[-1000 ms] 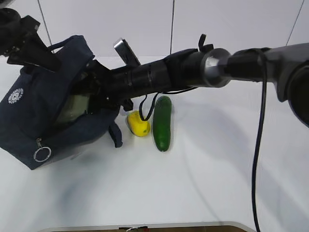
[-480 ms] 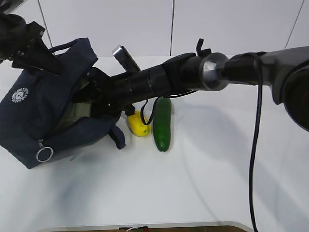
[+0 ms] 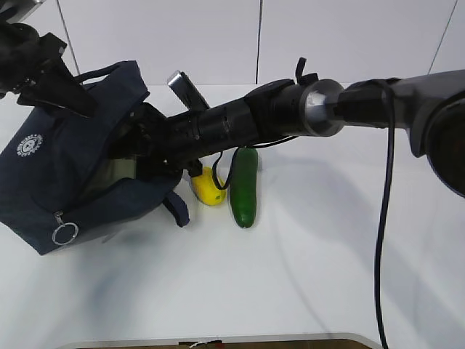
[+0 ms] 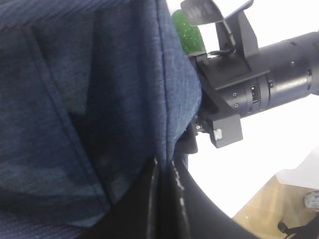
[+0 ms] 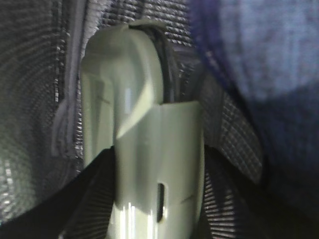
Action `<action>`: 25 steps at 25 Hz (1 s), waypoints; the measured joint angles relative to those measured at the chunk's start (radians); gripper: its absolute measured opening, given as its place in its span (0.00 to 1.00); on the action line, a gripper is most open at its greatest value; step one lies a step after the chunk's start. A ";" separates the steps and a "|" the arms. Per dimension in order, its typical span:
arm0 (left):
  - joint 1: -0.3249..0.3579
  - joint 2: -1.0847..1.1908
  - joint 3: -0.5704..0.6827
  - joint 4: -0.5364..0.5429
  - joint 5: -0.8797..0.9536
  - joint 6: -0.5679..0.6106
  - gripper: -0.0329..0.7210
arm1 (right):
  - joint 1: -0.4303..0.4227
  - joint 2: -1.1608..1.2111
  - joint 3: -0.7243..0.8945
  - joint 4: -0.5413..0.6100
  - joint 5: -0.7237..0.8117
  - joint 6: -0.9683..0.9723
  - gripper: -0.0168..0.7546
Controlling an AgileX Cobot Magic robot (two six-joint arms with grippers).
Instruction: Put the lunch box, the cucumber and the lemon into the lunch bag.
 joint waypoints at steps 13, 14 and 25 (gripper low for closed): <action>0.000 0.000 0.000 0.000 0.017 0.004 0.03 | -0.010 0.000 -0.010 -0.048 0.102 0.069 0.61; 0.000 0.000 0.000 0.000 0.017 0.004 0.03 | -0.010 0.000 -0.010 -0.046 0.116 0.074 0.64; 0.000 0.000 0.000 0.002 0.038 0.004 0.03 | -0.012 0.000 -0.018 -0.032 0.229 0.048 0.78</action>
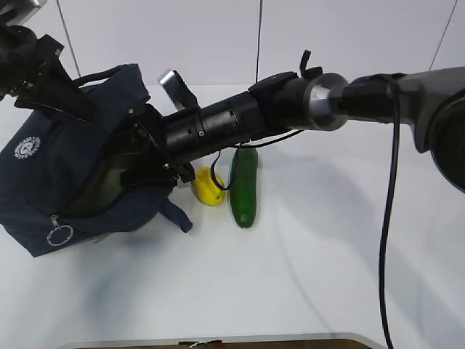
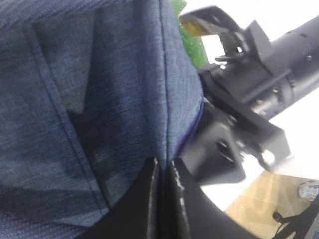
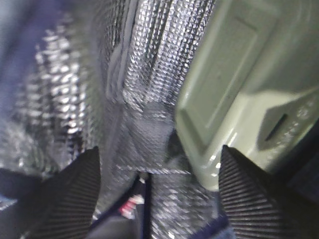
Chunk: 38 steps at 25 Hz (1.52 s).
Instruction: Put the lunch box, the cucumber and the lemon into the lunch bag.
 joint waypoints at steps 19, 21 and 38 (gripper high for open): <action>0.079 0.000 0.000 -0.038 0.056 0.000 0.03 | -0.006 -0.003 -0.349 -0.586 0.152 0.356 0.78; 0.081 0.000 0.000 -0.038 0.056 0.000 0.03 | -0.004 -0.006 -0.428 -0.713 0.157 0.467 0.78; 0.081 0.000 0.000 -0.047 0.082 0.000 0.03 | 0.100 -0.316 -0.262 -1.450 0.186 0.744 0.78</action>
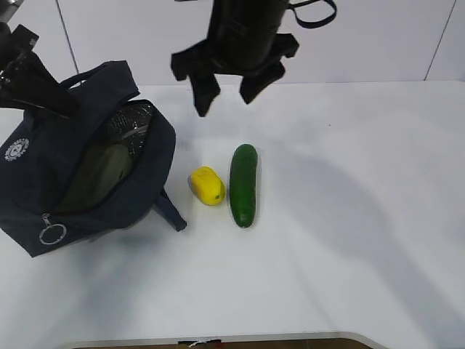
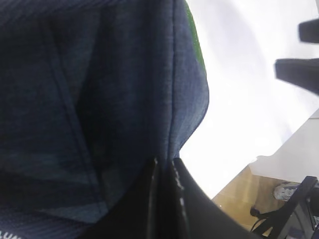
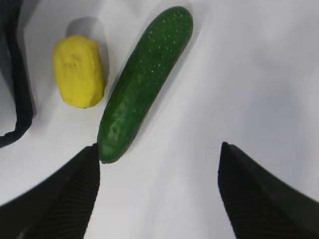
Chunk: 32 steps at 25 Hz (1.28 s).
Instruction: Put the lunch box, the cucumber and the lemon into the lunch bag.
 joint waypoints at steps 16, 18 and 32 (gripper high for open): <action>0.000 0.000 0.000 0.003 0.002 -0.017 0.03 | -0.013 -0.017 0.212 -0.152 0.000 0.244 0.78; 0.000 0.000 0.000 0.003 0.002 -0.017 0.03 | -0.013 0.007 0.212 -0.163 -0.002 0.253 0.78; 0.000 0.000 0.000 0.003 0.002 -0.017 0.03 | -0.013 0.125 0.212 -0.172 -0.222 0.405 0.78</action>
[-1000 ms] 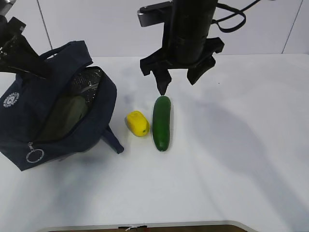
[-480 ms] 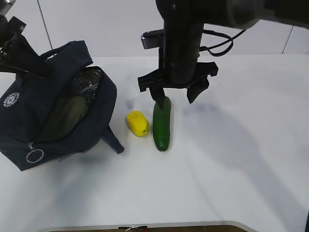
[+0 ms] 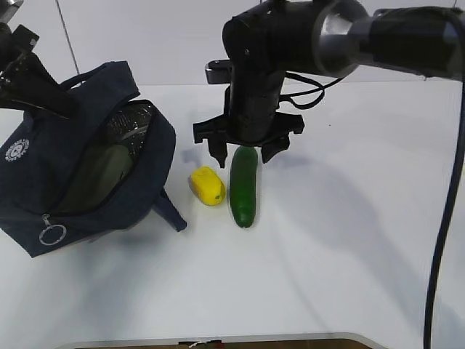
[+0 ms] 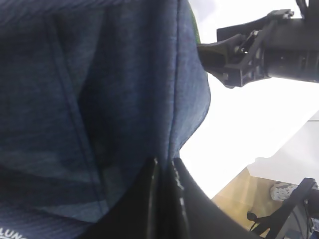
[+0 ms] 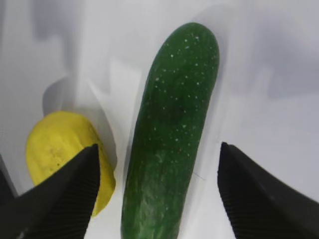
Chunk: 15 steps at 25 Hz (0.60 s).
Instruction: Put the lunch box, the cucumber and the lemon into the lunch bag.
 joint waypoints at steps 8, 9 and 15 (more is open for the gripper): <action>0.000 0.000 0.000 0.000 0.000 0.000 0.03 | 0.000 0.039 0.000 -0.004 -0.029 0.013 0.78; 0.000 0.000 0.000 0.000 0.000 0.000 0.03 | 0.000 0.047 0.000 -0.006 -0.029 0.014 0.78; 0.000 0.000 0.000 0.002 0.000 -0.002 0.03 | 0.000 0.071 0.000 -0.010 -0.029 0.019 0.78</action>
